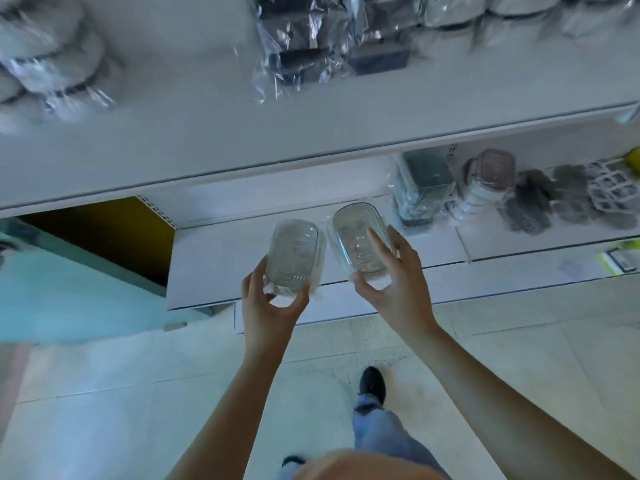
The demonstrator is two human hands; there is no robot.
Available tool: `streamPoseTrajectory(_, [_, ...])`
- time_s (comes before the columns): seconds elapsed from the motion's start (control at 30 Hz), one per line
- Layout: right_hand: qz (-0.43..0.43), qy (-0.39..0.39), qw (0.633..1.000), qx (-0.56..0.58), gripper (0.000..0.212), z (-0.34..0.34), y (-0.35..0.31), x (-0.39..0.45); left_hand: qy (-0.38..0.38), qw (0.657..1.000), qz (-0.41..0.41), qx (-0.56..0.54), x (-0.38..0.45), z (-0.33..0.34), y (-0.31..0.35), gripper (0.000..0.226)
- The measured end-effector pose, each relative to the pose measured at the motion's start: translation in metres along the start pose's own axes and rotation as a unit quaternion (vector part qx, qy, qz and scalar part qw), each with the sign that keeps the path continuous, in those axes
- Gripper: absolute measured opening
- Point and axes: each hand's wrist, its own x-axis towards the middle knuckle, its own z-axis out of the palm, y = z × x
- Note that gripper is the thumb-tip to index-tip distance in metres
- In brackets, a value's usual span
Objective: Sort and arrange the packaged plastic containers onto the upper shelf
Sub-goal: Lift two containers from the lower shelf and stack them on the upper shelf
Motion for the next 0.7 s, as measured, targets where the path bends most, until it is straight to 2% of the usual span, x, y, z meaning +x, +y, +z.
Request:
streamPoseTrajectory(0.17, [-0.062, 0.021, 0.998, -0.006, 0.075, 0.006, -0.074, -0.043, 0.016, 0.999, 0.043, -0.009, -0.034, -0.086, -0.001, 0.082])
streamPoseTrajectory(0.4, [-0.135, 0.054, 0.989, 0.028, 0.074, 0.033, -0.177, -0.08, 0.107, 0.991, 0.081, -0.024, -0.066, -0.2, 0.003, 0.08])
streamPoseTrajectory(0.7, [-0.186, 0.091, 0.976, 0.061, 0.075, 0.053, -0.283, -0.034, 0.177, 0.975, 0.119, -0.058, -0.012, -0.291, 0.042, 0.086])
